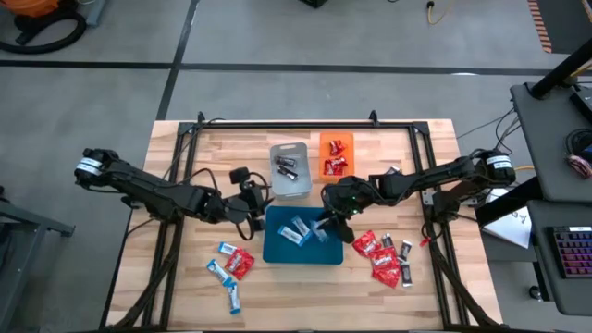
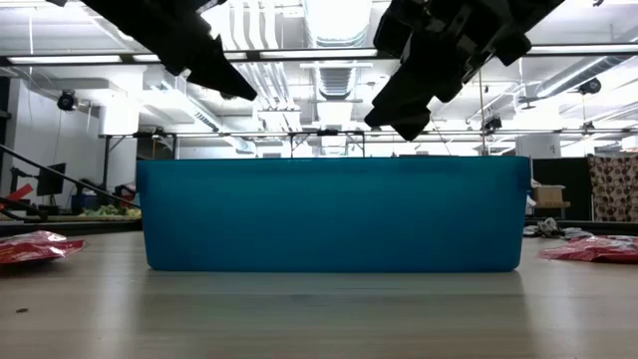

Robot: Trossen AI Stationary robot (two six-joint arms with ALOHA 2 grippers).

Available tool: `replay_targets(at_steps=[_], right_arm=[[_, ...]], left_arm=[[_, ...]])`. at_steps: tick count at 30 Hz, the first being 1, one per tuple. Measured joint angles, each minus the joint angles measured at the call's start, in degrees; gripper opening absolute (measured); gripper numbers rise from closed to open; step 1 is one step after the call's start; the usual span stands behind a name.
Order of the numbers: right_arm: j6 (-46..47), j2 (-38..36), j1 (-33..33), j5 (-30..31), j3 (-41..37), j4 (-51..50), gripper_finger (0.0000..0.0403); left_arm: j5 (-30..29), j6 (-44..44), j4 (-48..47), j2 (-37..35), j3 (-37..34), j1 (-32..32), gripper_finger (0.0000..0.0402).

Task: Sort candy
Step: Put the brown chocolate bar into the gray bin

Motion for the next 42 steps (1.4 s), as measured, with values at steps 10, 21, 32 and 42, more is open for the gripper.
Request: replay_targets(at_steps=[10,21,32,42], right_arm=[[4.62,-1.88,-0.11,-0.02,0.60,-4.63,0.0147],[9.33,-8.19,-0.16,25.57,7.93,-32.04,0.0119],[16.40,-9.75,-10.35,32.81,9.53,-47.66,0.0103],[20.04,-9.35,-25.25,32.82,7.23,-60.99,0.0142]], left_arm=[[-2.88,2.40,-1.86,-0.04,0.00,0.00,0.0146],[5.24,7.89,-2.28,-3.26,-1.21,1.81,0.0131],[10.74,7.18,10.91,-11.43,-12.41,7.69,0.0085],[10.71,5.27,12.77,-13.56,-15.26,10.16,0.0079]])
